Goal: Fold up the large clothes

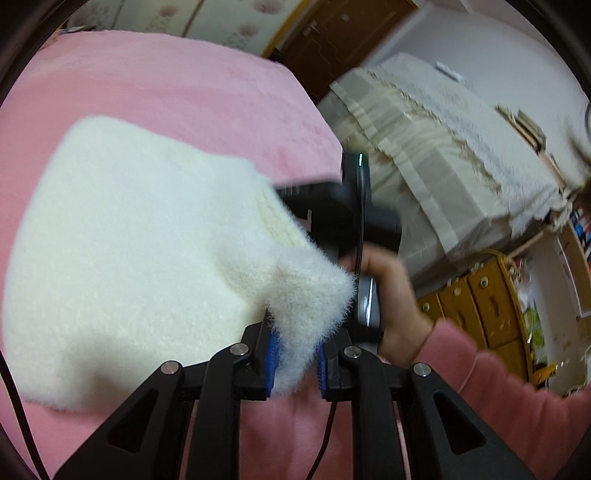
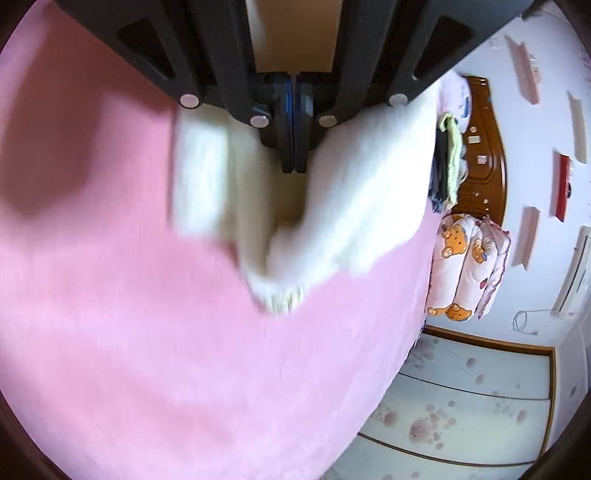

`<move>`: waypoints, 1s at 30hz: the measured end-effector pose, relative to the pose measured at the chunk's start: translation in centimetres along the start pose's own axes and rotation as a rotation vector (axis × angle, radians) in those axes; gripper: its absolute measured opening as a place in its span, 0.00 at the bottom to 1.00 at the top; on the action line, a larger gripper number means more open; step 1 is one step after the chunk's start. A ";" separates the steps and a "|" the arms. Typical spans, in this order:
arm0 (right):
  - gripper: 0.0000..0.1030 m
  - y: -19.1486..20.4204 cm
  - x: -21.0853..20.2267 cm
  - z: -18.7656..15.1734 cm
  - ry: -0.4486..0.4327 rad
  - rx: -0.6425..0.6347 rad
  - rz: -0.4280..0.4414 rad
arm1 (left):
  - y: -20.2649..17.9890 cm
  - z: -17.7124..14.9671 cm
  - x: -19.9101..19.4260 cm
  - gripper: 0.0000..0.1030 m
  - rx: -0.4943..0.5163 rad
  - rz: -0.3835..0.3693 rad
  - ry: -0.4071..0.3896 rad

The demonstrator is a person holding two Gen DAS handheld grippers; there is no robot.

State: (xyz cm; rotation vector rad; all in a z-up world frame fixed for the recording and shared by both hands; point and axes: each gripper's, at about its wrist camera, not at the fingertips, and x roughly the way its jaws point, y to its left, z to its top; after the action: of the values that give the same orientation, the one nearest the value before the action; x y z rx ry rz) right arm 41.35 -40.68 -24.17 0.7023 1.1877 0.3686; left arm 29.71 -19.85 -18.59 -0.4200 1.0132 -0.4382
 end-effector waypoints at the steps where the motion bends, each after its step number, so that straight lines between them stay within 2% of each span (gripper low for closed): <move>1: 0.00 0.1 -0.4 0.4 -0.028 -0.018 -0.038 | 0.1 -0.2 0.7 0.13 0.009 0.000 0.026; 6: 0.00 0.4 -3.7 4.3 -0.141 -0.074 -0.147 | -0.2 -2.0 4.5 0.15 0.111 0.043 0.146; 10: 0.05 1.0 -5.3 4.8 -0.214 -0.103 -0.151 | 0.1 -2.9 6.0 0.16 0.147 0.041 0.210; 12: 0.05 1.3 -5.4 5.2 -0.213 -0.096 -0.126 | 0.4 -3.2 6.0 0.16 0.148 0.033 0.223; 14: 0.05 2.2 -4.8 5.6 -0.155 -0.080 -0.097 | 0.6 -3.3 5.6 0.17 0.158 0.033 0.235; 15: 0.08 2.7 -4.0 5.6 -0.124 -0.069 -0.095 | 0.6 -3.5 5.3 0.18 0.168 0.034 0.234; 17: 0.22 2.9 -3.3 5.1 -0.060 -0.040 -0.091 | 0.4 -3.7 5.1 0.20 0.180 0.037 0.231; 19: 0.44 3.2 -3.2 4.5 -0.041 -0.045 -0.077 | -0.1 -4.0 5.2 0.21 0.183 0.040 0.230; 21: 0.49 4.1 -2.9 4.1 -0.027 -0.047 -0.086 | 0.0 -4.2 5.0 0.21 0.160 0.035 0.221; 27: 0.51 5.7 -0.9 3.5 0.055 -0.083 -0.211 | 0.2 -4.8 4.7 0.21 0.139 0.025 0.222; 29: 0.43 5.7 0.2 3.4 0.099 -0.094 -0.259 | 0.3 -3.3 5.3 0.21 0.121 0.013 0.229; 30: 0.26 5.7 0.2 3.4 0.095 -0.112 -0.285 | 0.6 -3.2 5.2 0.21 0.108 0.000 0.232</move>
State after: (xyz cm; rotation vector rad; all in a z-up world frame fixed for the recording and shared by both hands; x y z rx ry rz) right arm 45.10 -37.37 -19.80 0.4145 1.3268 0.2285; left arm 29.34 -22.54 -24.06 -0.2761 1.2074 -0.5474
